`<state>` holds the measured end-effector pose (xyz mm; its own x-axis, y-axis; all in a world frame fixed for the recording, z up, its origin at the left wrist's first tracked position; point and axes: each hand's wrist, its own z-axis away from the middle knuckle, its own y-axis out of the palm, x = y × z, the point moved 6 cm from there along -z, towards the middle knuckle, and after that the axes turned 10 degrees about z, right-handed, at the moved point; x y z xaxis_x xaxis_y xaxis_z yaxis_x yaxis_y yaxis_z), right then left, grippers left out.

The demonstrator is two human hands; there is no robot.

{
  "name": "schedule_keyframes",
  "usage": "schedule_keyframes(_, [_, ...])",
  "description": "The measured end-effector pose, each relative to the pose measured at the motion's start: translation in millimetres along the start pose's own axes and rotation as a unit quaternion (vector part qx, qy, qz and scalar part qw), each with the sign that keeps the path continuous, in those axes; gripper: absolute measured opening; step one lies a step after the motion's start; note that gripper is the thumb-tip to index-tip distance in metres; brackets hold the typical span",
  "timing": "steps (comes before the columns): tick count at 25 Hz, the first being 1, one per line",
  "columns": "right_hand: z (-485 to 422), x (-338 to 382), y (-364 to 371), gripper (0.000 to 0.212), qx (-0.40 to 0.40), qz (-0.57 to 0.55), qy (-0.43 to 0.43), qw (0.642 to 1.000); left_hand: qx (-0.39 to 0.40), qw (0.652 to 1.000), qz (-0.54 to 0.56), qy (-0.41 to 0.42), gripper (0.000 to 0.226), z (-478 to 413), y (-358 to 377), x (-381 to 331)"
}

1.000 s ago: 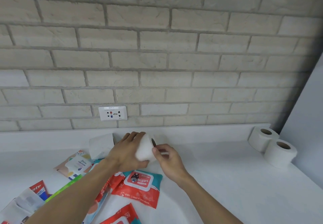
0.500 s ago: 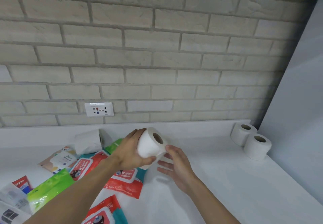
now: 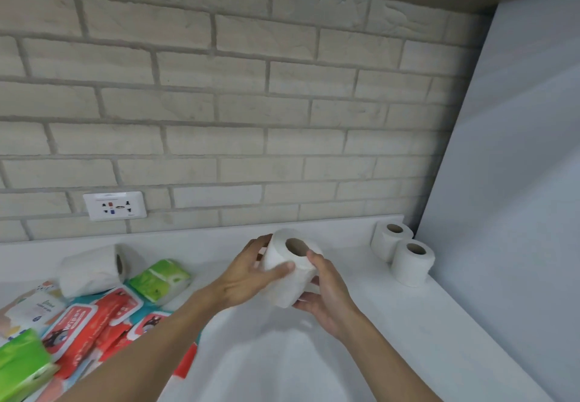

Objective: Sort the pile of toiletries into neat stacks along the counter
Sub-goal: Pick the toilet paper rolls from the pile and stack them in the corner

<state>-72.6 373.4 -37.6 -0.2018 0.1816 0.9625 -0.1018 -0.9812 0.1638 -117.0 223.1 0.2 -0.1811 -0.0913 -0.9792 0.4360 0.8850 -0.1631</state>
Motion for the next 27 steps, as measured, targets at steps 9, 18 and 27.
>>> schedule_keyframes(9, [-29.6,19.8,-94.1,0.066,-0.072,0.089,-0.030,0.993,-0.048,0.986,0.129,-0.098,0.024,-63.3,72.3,-3.6])
schedule_keyframes(18, [-60.1,50.9,-182.1,0.062,-0.133,0.100,-0.049,0.985,-0.158,0.965,0.165,-0.126,0.047,-147.4,138.0,-6.4])
schedule_keyframes(27, [-113.0,96.1,-261.9,0.047,-0.228,0.088,-0.085,0.966,-0.150,0.954,0.238,-0.101,0.033,-226.2,200.1,-11.6])
